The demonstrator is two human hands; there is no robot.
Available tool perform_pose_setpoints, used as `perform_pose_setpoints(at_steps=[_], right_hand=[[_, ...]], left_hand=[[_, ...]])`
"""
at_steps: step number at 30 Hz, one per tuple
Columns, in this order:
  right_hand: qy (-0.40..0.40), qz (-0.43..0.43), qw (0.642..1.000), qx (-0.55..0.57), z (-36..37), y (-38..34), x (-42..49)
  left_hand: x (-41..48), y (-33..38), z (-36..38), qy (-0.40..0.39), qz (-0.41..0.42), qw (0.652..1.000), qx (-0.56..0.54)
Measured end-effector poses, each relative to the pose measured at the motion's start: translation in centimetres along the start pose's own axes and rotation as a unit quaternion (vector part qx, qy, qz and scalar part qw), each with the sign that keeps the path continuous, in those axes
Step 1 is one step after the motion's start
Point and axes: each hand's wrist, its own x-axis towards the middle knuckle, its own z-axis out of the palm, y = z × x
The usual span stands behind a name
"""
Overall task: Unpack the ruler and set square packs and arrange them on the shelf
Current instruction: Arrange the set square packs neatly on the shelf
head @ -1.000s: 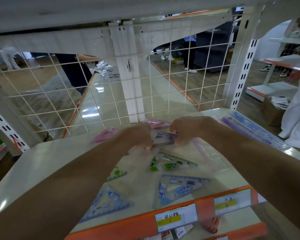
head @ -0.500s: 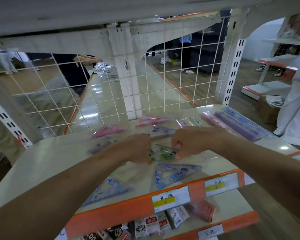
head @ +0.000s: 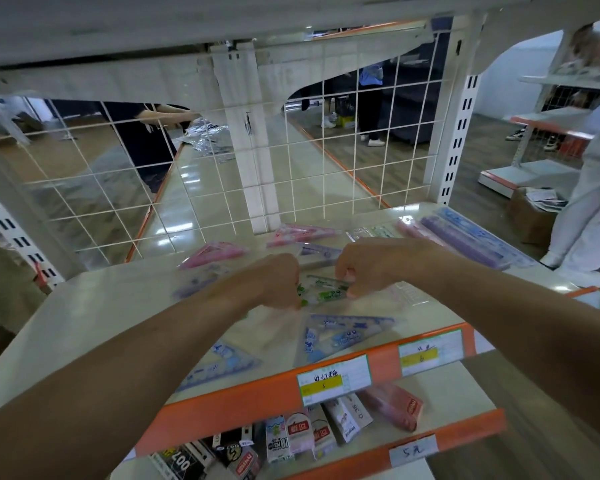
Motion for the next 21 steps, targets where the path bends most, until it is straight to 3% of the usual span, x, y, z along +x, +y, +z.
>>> perform_pose_setpoints(at_steps=[5, 11, 21], right_hand=[[0.035, -0.039, 0.998, 0.017, -0.8, 0.3, -3.1], [-0.017, -0.068, 0.996, 0.053, 0.5, -0.9, -5.3], [-0.015, -0.068, 0.998, -0.001, 1.7, -1.9, -4.5]], left_hand=[[-3.8, -0.2, -2.0, 0.007, -0.004, 1.000, -0.021], [-5.4, 1.2, -0.5, -0.093, 0.012, 0.996, -0.007], [-5.4, 2.2, 0.4, -0.071, 0.017, 0.997, -0.003]])
